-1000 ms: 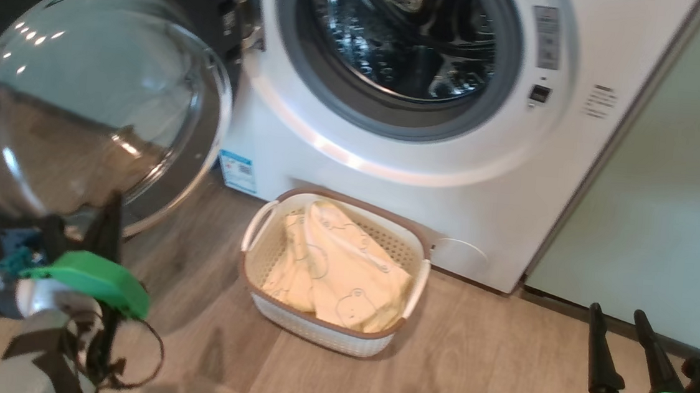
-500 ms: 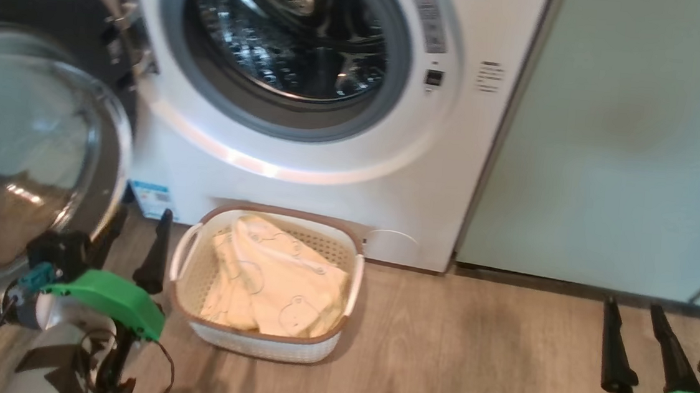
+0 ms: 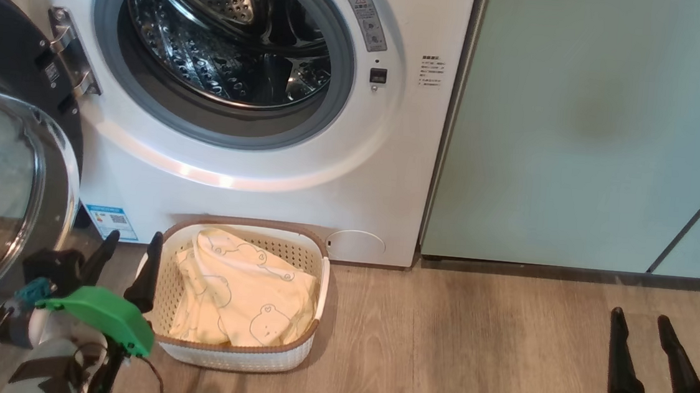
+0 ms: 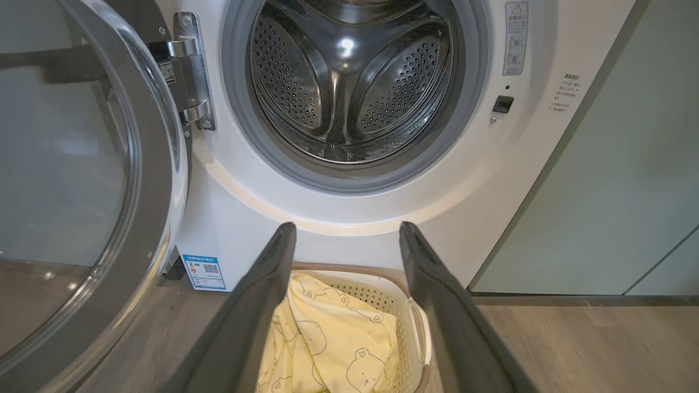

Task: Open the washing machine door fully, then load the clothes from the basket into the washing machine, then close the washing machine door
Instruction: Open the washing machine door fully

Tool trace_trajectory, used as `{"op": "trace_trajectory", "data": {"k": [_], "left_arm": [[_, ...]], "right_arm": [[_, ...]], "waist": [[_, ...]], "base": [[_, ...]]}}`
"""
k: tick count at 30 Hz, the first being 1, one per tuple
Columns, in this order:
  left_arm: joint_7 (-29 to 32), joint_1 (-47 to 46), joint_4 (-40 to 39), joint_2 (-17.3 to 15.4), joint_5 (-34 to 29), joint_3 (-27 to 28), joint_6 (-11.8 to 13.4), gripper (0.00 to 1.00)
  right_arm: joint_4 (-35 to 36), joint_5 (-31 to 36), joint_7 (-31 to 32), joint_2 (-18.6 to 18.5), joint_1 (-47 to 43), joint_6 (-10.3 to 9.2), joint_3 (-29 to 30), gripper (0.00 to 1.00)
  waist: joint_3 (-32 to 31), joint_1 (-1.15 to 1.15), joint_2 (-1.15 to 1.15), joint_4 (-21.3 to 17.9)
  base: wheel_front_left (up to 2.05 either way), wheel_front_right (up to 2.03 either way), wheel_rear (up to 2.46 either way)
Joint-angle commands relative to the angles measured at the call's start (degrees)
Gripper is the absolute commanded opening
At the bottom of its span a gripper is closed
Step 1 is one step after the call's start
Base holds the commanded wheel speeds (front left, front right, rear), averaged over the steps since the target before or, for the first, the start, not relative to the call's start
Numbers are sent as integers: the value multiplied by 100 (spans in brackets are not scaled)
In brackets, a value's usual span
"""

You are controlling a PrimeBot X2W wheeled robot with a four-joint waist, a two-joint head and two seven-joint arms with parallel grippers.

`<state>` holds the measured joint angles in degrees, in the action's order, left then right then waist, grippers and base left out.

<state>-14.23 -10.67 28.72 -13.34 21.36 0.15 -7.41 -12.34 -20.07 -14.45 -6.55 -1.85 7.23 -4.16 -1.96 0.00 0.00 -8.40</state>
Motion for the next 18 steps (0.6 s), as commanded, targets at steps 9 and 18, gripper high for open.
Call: {"op": "trace_trajectory", "data": {"k": [9, 18], "left_arm": [[-75, -364, -25, -193, 13, 238, -6, 100], [-76, -436, -12, -179, 52, 246, -7, 100]], "right_arm": [[203, 73, -55, -113, 187, 25, -36, 100], [185, 74, -55, -84, 182, 25, -69, 100]], "waist": [[-47, 0, 0, 55], [-20, 0, 0, 160]], "base": [[0, 0, 0], [0, 0, 0]]}}
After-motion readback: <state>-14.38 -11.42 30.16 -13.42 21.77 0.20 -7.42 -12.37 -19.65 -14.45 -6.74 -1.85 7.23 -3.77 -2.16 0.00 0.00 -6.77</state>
